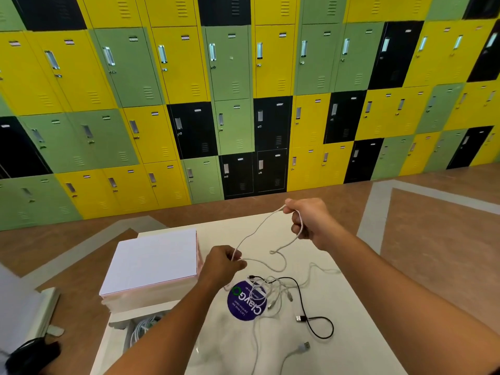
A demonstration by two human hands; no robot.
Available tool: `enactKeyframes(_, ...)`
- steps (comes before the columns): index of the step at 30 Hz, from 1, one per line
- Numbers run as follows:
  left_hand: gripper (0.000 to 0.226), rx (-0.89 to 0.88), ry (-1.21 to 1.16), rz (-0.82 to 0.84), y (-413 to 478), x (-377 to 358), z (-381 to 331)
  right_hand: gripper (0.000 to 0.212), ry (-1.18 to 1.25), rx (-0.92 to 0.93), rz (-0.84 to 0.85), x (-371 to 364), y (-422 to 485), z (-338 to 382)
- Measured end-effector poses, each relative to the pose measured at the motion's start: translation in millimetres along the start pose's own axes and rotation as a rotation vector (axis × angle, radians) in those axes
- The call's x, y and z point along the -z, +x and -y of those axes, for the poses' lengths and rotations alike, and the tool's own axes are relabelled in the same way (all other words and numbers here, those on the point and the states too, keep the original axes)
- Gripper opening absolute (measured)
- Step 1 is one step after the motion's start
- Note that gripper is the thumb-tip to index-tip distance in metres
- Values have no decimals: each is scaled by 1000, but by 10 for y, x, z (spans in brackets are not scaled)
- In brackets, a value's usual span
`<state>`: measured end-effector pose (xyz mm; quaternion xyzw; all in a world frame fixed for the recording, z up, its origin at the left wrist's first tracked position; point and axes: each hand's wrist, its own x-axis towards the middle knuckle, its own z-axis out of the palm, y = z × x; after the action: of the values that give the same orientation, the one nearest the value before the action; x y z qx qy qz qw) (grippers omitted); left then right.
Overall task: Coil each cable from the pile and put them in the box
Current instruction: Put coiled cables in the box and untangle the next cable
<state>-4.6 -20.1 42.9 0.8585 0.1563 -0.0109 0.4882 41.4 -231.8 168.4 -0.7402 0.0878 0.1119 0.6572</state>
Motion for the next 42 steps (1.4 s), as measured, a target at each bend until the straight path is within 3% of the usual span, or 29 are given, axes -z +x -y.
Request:
enactKeyframes(4, 38, -46, -56, 47, -24, 36, -21, 17, -13, 73, -142, 17, 93, -54)
enactKeyframes(8, 9, -83, -9, 68, -25, 60, 15, 21, 88, 123, -283, 70, 199, -100)
enactKeyframes(13, 20, -101, -66, 41, -31, 57, 101, 17, 79, 134, -219, 101, 213, -168)
enactKeyframes(19, 23, -178, -245, 119, -89, -41, -16, 8, 480, -82, -54, 21, 210, -131)
enactKeyframes(24, 20, -222, -206, 157, -74, -134, -82, 12, 566, -93, -48, -82, 143, -59)
enactKeyframes(31, 20, -109, -200, 97, -83, -11, 81, 15, 347, 78, -184, 83, 170, -7)
enactKeyframes(34, 27, -56, -326, 95, -108, 25, 75, 17, 57, 167, -266, 126, 265, -189)
enactKeyframes(36, 27, -39, -394, 113, -132, 26, 35, 22, -274, 213, -295, 110, 319, -343)
enactKeyframes(39, 27, -40, -443, 113, -162, 12, -53, 51, -657, 151, -268, 29, 309, -506)
enactKeyframes(42, 29, -62, -446, 118, -168, -2, -149, 73, -794, 254, -236, -74, 200, -548)
